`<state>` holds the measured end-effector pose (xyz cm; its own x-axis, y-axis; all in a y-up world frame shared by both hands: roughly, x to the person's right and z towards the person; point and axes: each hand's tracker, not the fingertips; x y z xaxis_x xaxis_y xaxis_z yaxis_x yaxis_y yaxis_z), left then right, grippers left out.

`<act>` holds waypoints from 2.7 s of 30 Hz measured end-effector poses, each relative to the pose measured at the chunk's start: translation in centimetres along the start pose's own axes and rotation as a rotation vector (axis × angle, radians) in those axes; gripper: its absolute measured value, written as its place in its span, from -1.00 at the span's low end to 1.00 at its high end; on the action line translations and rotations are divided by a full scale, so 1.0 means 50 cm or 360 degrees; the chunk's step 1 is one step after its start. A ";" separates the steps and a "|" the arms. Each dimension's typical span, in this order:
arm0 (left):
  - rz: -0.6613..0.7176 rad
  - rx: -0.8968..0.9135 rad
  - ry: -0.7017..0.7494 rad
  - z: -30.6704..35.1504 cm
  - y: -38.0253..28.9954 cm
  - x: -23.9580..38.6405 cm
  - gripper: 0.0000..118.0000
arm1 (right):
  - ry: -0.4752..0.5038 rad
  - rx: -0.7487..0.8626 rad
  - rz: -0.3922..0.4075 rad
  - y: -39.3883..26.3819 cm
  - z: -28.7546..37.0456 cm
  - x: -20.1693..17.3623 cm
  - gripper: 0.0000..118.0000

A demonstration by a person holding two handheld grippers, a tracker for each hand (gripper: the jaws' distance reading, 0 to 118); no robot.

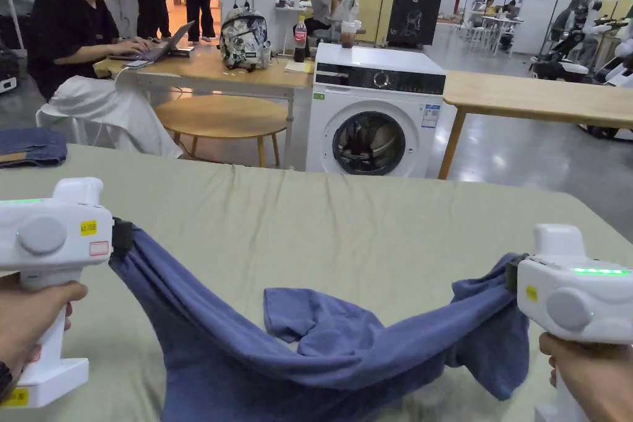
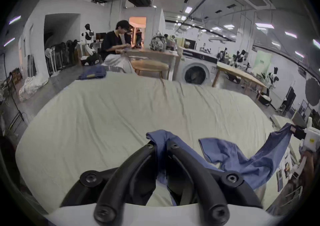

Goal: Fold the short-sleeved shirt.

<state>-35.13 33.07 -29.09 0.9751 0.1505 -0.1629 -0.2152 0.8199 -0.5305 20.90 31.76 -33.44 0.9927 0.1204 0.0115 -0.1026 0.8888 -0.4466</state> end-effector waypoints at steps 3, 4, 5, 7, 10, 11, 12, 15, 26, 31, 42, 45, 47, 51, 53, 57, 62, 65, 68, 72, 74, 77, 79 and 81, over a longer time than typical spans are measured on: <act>0.0025 0.0055 0.0049 0.021 0.050 -0.028 -0.94 | -0.0034 0.0083 0.0000 0.046 -0.024 0.014 -0.99; 0.0030 0.0088 0.0076 0.029 0.068 -0.037 -0.94 | -0.0051 0.0101 0.0007 0.066 -0.024 0.013 -0.99; 0.0030 0.0093 0.0087 0.032 0.083 -0.042 -0.94 | -0.0056 0.0130 0.0010 0.086 -0.015 0.012 -0.99; 0.0049 0.0124 0.0108 0.040 0.114 -0.050 -0.94 | -0.0062 0.0174 0.0011 0.122 -0.013 0.010 -0.99; 0.0041 0.0163 0.0140 0.049 0.163 -0.059 -0.94 | -0.0090 0.0231 0.0013 0.177 -0.016 0.010 -0.99; 0.0034 0.0179 0.0160 0.052 0.183 -0.062 -0.94 | -0.0103 0.0241 0.0011 0.198 -0.019 0.010 -0.99; 0.0034 0.0188 0.0169 0.053 0.193 -0.062 -0.94 | -0.0112 0.0260 -0.0002 0.214 -0.021 0.012 -0.99; 0.0068 0.0229 0.0182 0.057 0.244 -0.073 -0.94 | -0.0151 0.0319 -0.0009 0.262 -0.028 0.016 -0.99; 0.0057 0.0344 0.0197 0.005 0.407 -0.078 -0.94 | -0.0204 0.0433 -0.0052 0.419 -0.094 0.019 -0.99; 0.0024 0.0381 0.0228 -0.030 0.449 -0.067 -0.94 | -0.0235 0.0476 -0.0055 0.453 -0.125 0.014 -0.99; 0.0026 0.0325 0.0206 -0.067 0.360 -0.061 -0.94 | -0.0242 0.0403 0.0074 0.361 -0.129 0.013 -0.99; 0.0030 0.0297 0.0177 -0.062 0.295 -0.072 -0.94 | -0.0228 0.0355 0.0069 0.295 -0.130 0.023 -0.99; 0.0034 0.0267 0.0171 -0.051 0.247 -0.074 -0.94 | -0.0223 0.0312 0.0066 0.248 -0.124 0.030 -0.99; 0.0036 0.0224 0.0154 -0.027 0.137 -0.094 -0.94 | -0.0212 0.0241 0.0078 0.144 -0.068 0.035 -0.99; 0.0018 0.0172 0.0143 -0.012 0.082 -0.102 -0.94 | -0.0198 0.0166 0.0111 0.083 -0.045 0.033 -0.99; 0.0006 0.0138 0.0150 0.025 -0.026 -0.111 -0.94 | -0.0183 0.0102 0.0157 -0.027 0.013 0.027 -0.99; 0.0027 0.0060 0.0166 0.083 -0.170 -0.113 -0.94 | -0.0135 -0.0003 0.0181 -0.152 0.076 0.017 -0.99; 0.0036 0.0009 0.0179 0.107 -0.243 -0.115 -0.94 | -0.0121 -0.0059 0.0162 -0.203 0.113 0.010 -0.99; 0.0040 -0.0074 0.0203 0.120 -0.316 -0.121 -0.94 | -0.0124 -0.0128 0.0151 -0.257 0.136 0.002 -0.99; -0.0005 -0.0189 0.0223 0.117 -0.389 -0.127 -0.94 | -0.0121 -0.0239 0.0115 -0.322 0.124 0.009 -0.99; 0.0010 -0.0232 0.0235 0.100 -0.414 -0.138 -0.94 | -0.0119 -0.0280 0.0113 -0.347 0.123 0.012 -0.99; 0.0017 -0.0289 0.0256 0.073 -0.435 -0.145 -0.94 | -0.0125 -0.0337 0.0114 -0.387 0.101 0.016 -0.99; -0.0014 -0.0330 0.0272 0.052 -0.439 -0.150 -0.94 | -0.0121 -0.0364 0.0089 -0.405 0.094 0.013 -0.99; -0.0022 -0.0343 0.0285 0.043 -0.443 -0.149 -0.92 | -0.0116 -0.0377 0.0086 -0.416 0.086 0.011 -0.99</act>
<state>-37.50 14.98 -14.34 0.9571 0.0240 -0.2888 -0.2269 0.6822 -0.6951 23.31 15.23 -20.27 0.9780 0.2043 0.0423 -0.1294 0.7529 -0.6453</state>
